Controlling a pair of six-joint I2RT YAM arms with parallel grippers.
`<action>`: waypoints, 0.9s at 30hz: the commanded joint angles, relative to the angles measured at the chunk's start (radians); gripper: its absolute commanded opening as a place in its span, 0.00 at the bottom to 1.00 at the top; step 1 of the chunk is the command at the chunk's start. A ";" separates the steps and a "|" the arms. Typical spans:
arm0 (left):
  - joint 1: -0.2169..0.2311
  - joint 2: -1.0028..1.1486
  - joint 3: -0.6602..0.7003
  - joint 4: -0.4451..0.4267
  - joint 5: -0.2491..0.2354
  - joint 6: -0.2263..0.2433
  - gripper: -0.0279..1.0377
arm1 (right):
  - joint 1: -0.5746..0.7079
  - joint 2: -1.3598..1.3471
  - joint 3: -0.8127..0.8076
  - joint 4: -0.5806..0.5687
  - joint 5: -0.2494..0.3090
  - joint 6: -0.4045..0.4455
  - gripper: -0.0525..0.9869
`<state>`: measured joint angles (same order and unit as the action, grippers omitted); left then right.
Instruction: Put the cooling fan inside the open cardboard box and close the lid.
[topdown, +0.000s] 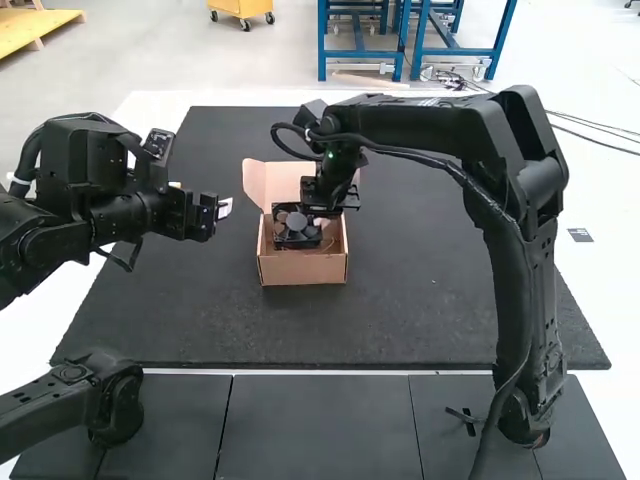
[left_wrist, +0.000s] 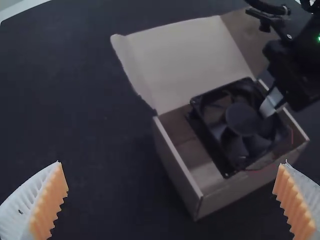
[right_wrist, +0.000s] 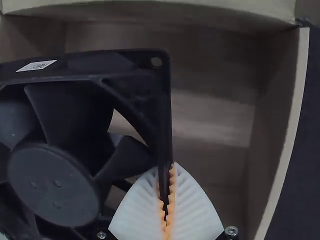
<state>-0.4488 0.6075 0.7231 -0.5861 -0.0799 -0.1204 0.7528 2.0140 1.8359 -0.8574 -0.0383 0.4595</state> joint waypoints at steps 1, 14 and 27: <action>0.010 -0.015 -0.010 0.011 -0.011 0.008 0.94 | -0.021 0.012 0.049 0.011 0.017 -0.005 0.03; 0.010 -0.015 -0.019 0.020 -0.011 0.008 0.94 | -0.038 0.066 0.062 -0.002 0.048 -0.030 0.03; 0.010 -0.015 -0.024 0.026 -0.011 0.008 0.94 | -0.040 0.126 0.069 0.003 0.026 -0.033 0.08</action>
<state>-0.4488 0.6075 0.6987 -0.5709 -0.0826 -0.1204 0.7265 2.1429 1.8702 -0.8539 -0.0006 0.4332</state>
